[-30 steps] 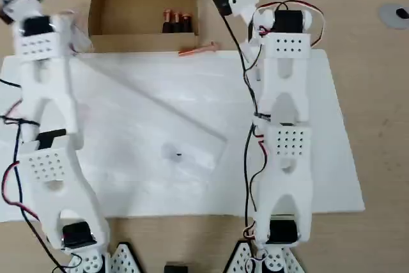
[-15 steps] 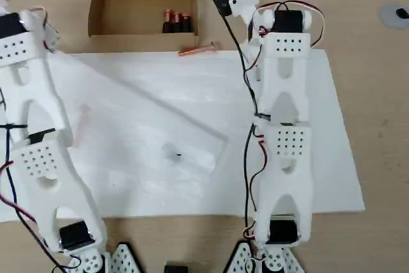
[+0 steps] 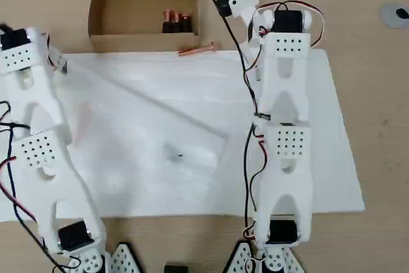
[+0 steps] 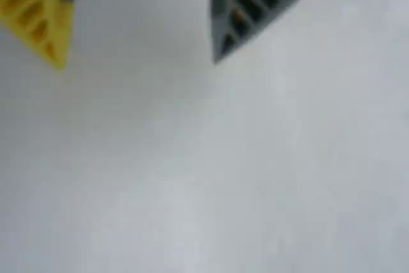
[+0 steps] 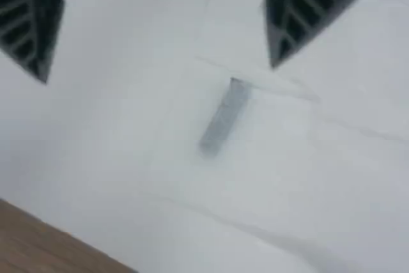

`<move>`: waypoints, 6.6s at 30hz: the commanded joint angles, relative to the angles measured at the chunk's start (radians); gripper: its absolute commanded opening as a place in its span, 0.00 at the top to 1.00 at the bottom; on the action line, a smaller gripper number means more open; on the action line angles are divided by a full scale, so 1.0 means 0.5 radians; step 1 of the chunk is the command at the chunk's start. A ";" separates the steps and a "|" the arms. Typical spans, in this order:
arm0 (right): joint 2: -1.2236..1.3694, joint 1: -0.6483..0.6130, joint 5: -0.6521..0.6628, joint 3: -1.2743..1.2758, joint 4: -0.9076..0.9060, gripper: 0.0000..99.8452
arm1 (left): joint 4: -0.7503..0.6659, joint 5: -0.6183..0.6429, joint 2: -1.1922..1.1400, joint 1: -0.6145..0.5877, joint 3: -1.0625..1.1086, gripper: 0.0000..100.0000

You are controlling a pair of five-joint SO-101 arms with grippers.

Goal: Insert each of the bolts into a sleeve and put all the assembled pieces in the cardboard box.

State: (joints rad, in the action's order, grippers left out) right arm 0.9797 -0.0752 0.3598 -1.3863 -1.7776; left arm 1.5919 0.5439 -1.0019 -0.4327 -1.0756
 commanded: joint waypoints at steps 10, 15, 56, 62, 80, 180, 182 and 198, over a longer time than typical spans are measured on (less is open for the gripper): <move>-0.207 -0.005 -0.028 0.002 -0.025 0.74 | 0.046 -0.110 -0.241 -0.077 -0.095 1.00; -0.207 -0.008 -0.092 0.002 -0.025 0.74 | 0.055 0.043 -0.238 -0.190 -0.166 1.00; -0.210 -0.029 -0.147 0.192 -0.025 0.74 | -0.313 0.411 0.124 -1.949 -1.010 0.99; -0.207 -0.029 -0.144 0.195 -0.025 0.74 | -0.328 0.408 0.149 -2.167 -1.191 0.99; -0.204 -0.023 -0.138 0.195 -0.021 0.74 | 0.086 -0.009 0.032 -1.313 -1.188 0.82; -0.204 -0.014 -0.150 0.336 -0.021 0.74 | -0.279 -2.084 0.845 0.267 1.850 0.92; -0.204 -0.014 -0.150 0.336 -0.021 0.74 | -0.276 -2.074 0.845 0.264 1.850 0.99; -0.207 -0.029 -0.150 0.453 -0.021 0.74 | -0.068 -1.915 1.158 0.273 1.596 0.99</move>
State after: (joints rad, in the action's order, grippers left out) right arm 0.9782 -0.0752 0.2908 -1.2006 -1.7776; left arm 1.5106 -0.4319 -0.5217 -0.2823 -0.2133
